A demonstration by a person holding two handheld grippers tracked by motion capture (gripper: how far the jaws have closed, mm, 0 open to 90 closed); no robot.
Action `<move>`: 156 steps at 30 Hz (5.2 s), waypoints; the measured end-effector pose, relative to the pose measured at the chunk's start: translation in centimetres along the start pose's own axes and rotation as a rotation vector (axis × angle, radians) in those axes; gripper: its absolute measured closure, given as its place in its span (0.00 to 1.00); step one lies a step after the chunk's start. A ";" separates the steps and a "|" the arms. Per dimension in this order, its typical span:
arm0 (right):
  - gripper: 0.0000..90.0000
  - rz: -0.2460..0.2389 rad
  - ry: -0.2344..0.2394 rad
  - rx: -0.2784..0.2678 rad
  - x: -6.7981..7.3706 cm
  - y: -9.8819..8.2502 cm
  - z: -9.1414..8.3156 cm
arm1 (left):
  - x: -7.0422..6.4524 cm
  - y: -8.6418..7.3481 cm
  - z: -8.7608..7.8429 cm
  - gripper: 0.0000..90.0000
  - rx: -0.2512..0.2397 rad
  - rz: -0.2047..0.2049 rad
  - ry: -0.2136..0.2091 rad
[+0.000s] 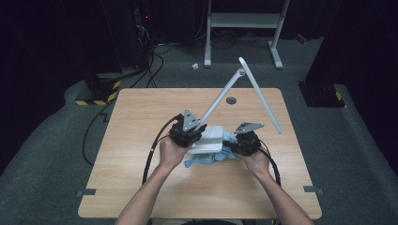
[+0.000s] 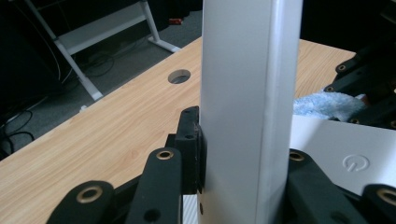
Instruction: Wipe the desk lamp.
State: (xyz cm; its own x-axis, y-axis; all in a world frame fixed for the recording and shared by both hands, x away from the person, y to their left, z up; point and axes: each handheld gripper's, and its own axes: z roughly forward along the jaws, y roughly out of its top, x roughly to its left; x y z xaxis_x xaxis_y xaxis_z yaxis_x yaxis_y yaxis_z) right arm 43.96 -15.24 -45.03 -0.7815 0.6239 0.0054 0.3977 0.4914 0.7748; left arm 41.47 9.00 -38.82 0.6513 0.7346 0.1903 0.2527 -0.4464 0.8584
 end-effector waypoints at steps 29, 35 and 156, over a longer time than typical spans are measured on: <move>0.80 0.001 0.047 -0.078 2.8 0.5 1.3 | 0.9 -0.5 0.4 0.80 0.015 -0.058 0.048; 0.80 0.042 -0.018 -0.068 0.7 -0.2 0.7 | 1.0 -0.6 0.2 0.80 0.022 -0.046 0.057; 0.41 0.244 -0.231 0.085 -5.2 -8.9 -0.4 | 3.6 -10.1 3.3 0.64 0.173 -0.032 0.195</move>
State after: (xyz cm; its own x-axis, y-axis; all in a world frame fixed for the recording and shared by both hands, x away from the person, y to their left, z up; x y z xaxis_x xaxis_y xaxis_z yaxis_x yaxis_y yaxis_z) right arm 44.28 -23.07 -51.67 -0.5326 0.8457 0.0328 0.6053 0.3535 0.7132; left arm 43.62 14.42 -48.41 0.4952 0.8266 0.2673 0.4005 -0.4903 0.7741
